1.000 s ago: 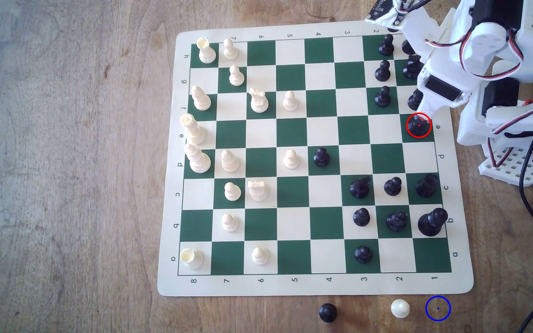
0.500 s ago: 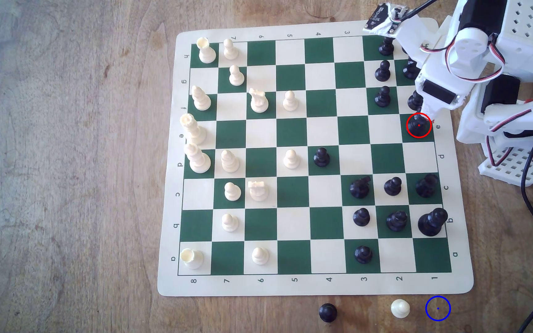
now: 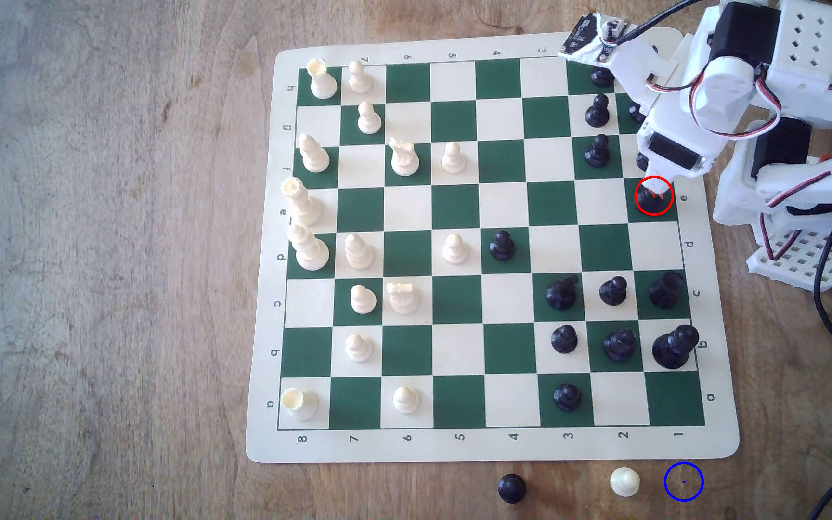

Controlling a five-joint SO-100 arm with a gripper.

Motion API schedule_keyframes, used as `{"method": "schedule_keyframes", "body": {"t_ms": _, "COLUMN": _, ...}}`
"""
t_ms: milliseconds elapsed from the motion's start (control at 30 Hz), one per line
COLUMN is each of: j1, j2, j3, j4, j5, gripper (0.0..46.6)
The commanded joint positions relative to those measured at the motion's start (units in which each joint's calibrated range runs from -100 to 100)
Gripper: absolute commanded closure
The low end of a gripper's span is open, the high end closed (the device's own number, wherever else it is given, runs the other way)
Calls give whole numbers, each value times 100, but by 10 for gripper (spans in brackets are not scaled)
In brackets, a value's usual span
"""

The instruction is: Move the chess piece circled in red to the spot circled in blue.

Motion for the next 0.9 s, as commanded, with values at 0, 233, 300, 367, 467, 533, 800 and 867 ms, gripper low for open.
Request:
{"method": "schedule_keyframes", "body": {"t_ms": 0, "j1": -99, "j2": 40, "j3": -12, "j4": -91, "j5": -49, "gripper": 331}}
{"method": "schedule_keyframes", "body": {"t_ms": 233, "j1": -67, "j2": 202, "j3": 133, "j4": -411, "j5": -49, "gripper": 347}}
{"method": "schedule_keyframes", "body": {"t_ms": 300, "j1": -83, "j2": 202, "j3": 160, "j4": -435, "j5": -49, "gripper": 347}}
{"method": "schedule_keyframes", "body": {"t_ms": 367, "j1": -99, "j2": 202, "j3": 178, "j4": -435, "j5": -49, "gripper": 348}}
{"method": "schedule_keyframes", "body": {"t_ms": 467, "j1": -114, "j2": 193, "j3": 214, "j4": -419, "j5": -49, "gripper": 357}}
{"method": "schedule_keyframes", "body": {"t_ms": 533, "j1": -122, "j2": 193, "j3": 223, "j4": -402, "j5": -49, "gripper": 362}}
{"method": "schedule_keyframes", "body": {"t_ms": 800, "j1": -153, "j2": 185, "j3": 260, "j4": -435, "j5": -49, "gripper": 397}}
{"method": "schedule_keyframes", "body": {"t_ms": 867, "j1": -161, "j2": 185, "j3": 260, "j4": -452, "j5": -59, "gripper": 457}}
